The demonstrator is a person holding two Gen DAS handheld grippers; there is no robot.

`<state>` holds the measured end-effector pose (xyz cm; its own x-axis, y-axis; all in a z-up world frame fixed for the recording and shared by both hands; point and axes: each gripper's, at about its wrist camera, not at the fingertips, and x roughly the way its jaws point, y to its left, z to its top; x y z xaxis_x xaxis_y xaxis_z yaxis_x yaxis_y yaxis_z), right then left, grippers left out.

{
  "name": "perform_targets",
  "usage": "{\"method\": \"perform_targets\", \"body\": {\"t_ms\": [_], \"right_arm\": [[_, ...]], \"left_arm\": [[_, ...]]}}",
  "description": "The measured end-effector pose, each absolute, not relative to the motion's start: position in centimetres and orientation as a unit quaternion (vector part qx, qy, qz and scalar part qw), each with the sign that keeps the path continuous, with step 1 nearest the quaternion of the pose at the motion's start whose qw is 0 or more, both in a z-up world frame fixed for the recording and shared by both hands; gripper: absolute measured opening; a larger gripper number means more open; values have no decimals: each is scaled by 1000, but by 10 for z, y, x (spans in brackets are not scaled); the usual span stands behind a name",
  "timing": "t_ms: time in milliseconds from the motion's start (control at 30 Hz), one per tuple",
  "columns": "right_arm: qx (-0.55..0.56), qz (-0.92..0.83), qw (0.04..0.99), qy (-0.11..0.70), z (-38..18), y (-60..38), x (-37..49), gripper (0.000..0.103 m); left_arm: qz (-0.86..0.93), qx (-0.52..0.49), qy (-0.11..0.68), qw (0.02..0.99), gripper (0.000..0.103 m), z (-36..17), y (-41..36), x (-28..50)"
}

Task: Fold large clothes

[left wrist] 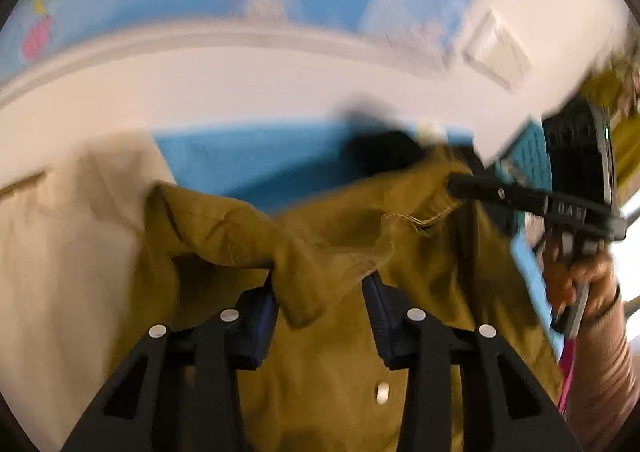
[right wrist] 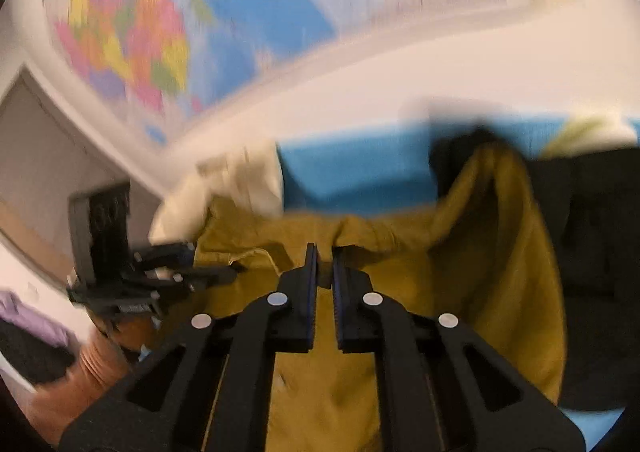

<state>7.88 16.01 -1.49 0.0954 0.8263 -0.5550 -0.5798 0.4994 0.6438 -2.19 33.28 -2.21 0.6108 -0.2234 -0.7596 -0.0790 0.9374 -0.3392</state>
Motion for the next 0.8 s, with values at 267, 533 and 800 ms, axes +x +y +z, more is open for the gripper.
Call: {"method": "perform_targets", "body": {"t_ms": [267, 533, 800], "right_arm": [[184, 404, 742, 503, -53, 185, 126, 29], [68, 440, 789, 424, 0, 105, 43, 74], [-59, 412, 797, 438, -28, 25, -118, 83]], "left_arm": [[2, -273, 430, 860, 66, -32, 387, 3], [-14, -260, 387, 884, 77, 2, 408, -67], [4, -113, 370, 922, 84, 7, 362, -156]]}}
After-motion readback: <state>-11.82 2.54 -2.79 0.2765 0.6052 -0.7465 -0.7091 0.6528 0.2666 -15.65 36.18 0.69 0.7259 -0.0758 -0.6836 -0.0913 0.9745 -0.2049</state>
